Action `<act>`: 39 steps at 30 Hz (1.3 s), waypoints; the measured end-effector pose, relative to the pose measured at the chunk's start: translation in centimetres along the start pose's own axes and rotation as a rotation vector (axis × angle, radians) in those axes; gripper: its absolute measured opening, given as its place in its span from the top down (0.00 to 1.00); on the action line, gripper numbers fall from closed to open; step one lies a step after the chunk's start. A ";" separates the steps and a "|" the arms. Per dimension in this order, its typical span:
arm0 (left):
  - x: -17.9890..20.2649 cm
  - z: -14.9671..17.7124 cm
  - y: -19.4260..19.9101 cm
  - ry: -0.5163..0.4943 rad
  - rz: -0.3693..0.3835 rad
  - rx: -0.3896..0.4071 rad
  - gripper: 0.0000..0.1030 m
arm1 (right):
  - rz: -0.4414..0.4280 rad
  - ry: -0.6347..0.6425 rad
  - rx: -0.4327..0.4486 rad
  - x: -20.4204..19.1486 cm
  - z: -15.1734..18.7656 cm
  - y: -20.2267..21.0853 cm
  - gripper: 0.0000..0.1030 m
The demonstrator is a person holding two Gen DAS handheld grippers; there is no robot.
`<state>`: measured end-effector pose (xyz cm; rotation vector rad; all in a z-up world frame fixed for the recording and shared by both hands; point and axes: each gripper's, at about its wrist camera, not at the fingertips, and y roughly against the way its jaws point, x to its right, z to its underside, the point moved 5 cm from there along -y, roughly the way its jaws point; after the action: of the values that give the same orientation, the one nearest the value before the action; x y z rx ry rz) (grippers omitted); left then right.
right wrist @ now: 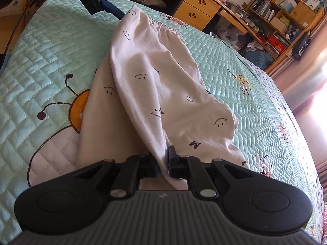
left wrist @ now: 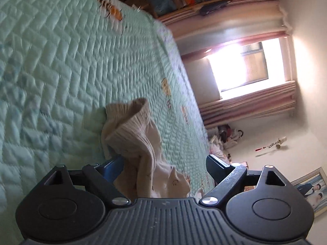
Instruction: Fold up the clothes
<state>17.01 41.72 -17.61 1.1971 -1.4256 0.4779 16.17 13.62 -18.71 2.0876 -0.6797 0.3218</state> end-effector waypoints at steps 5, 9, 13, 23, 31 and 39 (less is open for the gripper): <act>-1.2 -0.9 -1.8 0.123 -0.048 -0.027 0.14 | 0.000 -0.007 0.005 0.0 0.1 0.0 0.89; -1.3 -1.8 -3.0 0.185 -0.070 -0.018 0.14 | 0.001 -0.002 0.006 -0.1 0.1 0.0 0.89; -0.8 -2.2 -3.9 0.200 -0.115 -0.009 0.18 | 0.004 -0.004 0.009 -0.1 0.2 0.1 0.89; 0.5 -1.0 -3.6 0.126 -0.163 0.007 0.83 | 0.008 -0.018 0.022 -0.2 0.4 0.3 0.89; 7.5 -3.4 -3.6 -0.266 -0.008 0.089 0.95 | 0.023 -0.052 0.034 0.2 0.4 0.7 0.88; -2.8 -3.8 -5.4 -0.076 -0.131 -0.022 0.95 | 0.023 -0.068 0.009 0.0 0.0 0.1 0.85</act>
<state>22.99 43.81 -21.04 1.2934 -1.4029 0.3284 16.10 13.61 -18.63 2.1082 -0.7448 0.2685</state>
